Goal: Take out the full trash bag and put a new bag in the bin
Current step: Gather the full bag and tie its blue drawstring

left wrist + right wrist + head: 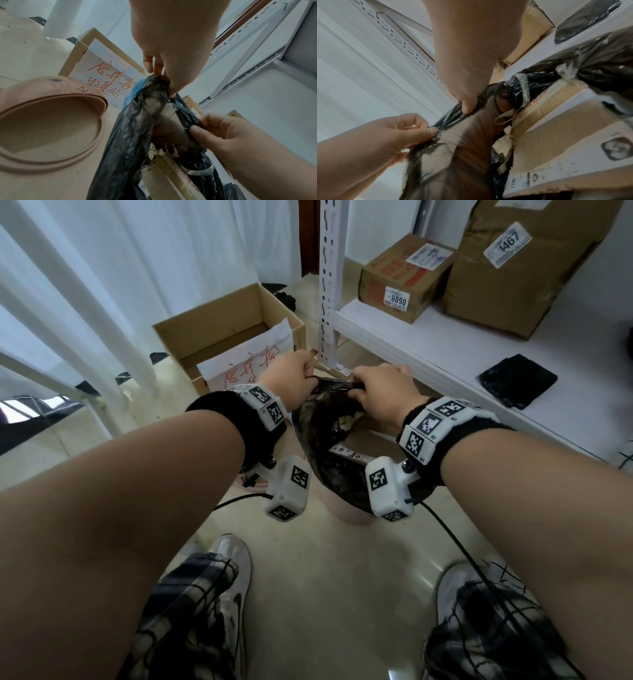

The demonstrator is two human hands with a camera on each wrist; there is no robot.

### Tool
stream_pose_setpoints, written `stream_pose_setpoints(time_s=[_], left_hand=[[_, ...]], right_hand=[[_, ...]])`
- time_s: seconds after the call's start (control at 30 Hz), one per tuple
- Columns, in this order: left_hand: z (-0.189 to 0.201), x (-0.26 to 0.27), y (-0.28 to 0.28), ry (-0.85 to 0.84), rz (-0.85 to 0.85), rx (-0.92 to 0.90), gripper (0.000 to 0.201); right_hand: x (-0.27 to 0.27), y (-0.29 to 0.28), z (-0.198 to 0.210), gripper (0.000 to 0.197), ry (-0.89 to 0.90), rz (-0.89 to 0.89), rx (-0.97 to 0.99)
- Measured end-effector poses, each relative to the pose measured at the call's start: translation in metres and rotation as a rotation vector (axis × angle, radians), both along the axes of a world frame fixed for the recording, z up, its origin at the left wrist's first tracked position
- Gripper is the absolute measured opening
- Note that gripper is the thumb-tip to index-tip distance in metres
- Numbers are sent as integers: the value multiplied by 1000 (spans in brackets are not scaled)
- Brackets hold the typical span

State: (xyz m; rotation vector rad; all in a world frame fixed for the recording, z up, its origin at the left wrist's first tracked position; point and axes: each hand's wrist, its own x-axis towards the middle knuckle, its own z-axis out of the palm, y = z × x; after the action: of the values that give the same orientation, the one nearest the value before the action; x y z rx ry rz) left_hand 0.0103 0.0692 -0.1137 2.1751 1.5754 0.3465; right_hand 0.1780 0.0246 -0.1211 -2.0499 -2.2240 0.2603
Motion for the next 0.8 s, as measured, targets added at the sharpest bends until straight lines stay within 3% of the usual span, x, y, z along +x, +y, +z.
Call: stream_pose_setpoints(time_s=[0.1,0.17,0.23,0.37,0.43,0.53,0.63,0.8], left_hand=[[-1,1,1,132,23,-48,5],[-3,2,1,221,56,-114,23],[-6,3,0,247,70,-141,26],[-6,16,-1,14,-56,-89,42],[-2,28,-5,14,-172,-62,44],[2,47,-10,130,-225,54,30],[7,53,-10,134,-176,160,22],[13,40,-1,198,-69,161,15]], right_hand=[[12,-6,1,16,-66,-74,83],[22,-10,3,19,-88,-138,127],[28,-15,3,21,-80,-156,132],[32,-19,2,23,18,-154,135],[33,-18,3,24,44,-141,144],[33,-19,8,24,78,-107,188],[40,-19,10,24,57,-91,192],[76,-27,11,27,-79,-293,98]])
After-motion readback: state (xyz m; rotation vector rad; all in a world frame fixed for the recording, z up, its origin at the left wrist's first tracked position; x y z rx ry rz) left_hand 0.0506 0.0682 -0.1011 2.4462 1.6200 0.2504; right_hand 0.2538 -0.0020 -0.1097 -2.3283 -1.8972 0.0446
